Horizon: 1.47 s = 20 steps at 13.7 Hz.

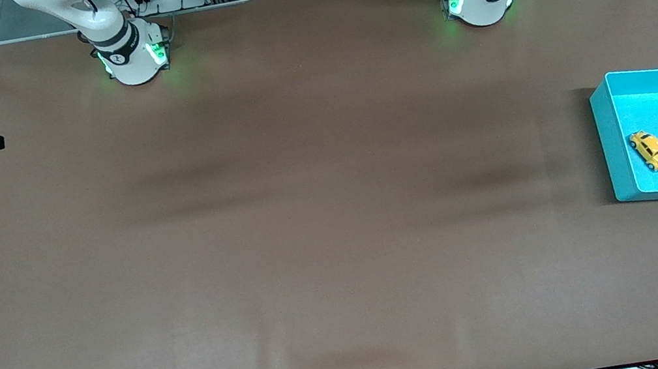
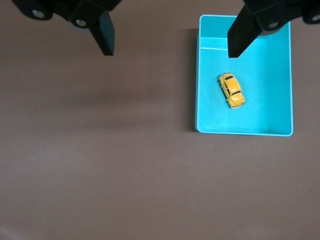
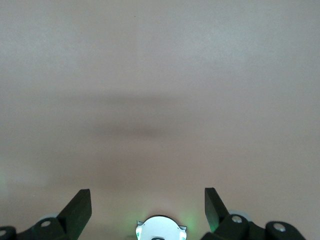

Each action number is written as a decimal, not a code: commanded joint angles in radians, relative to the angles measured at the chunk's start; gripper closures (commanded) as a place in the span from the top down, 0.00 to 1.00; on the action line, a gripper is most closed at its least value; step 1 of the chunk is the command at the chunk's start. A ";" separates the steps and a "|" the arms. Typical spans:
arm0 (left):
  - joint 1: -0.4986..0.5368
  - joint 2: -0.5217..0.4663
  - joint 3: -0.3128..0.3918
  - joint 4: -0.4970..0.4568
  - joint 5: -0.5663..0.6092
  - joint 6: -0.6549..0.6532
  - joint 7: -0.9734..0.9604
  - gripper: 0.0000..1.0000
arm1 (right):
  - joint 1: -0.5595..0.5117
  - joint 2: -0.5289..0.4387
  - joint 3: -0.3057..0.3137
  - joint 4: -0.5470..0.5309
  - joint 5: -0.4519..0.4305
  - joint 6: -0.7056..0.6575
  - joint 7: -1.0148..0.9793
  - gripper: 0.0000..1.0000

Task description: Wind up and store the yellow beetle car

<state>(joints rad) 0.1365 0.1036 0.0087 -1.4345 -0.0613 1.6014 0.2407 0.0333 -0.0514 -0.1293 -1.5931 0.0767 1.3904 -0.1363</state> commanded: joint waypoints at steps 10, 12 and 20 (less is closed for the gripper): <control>-0.126 -0.104 -0.136 -0.007 0.098 -0.086 -0.250 1.00 | -0.006 -0.045 0.002 -0.008 -0.083 0.002 -0.075 1.00; -0.124 -0.099 -0.136 -0.009 0.090 -0.086 -0.248 1.00 | -0.006 -0.045 0.002 -0.008 -0.083 0.002 -0.075 1.00; -0.120 -0.096 -0.136 -0.012 0.061 -0.170 -0.241 1.00 | -0.006 -0.042 0.002 -0.010 -0.083 -0.001 -0.075 1.00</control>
<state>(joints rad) 0.0096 0.0158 -0.1215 -1.4439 0.0116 1.4532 0.0072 0.0330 -0.0774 -0.1312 -1.5915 0.0103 1.3948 -0.1992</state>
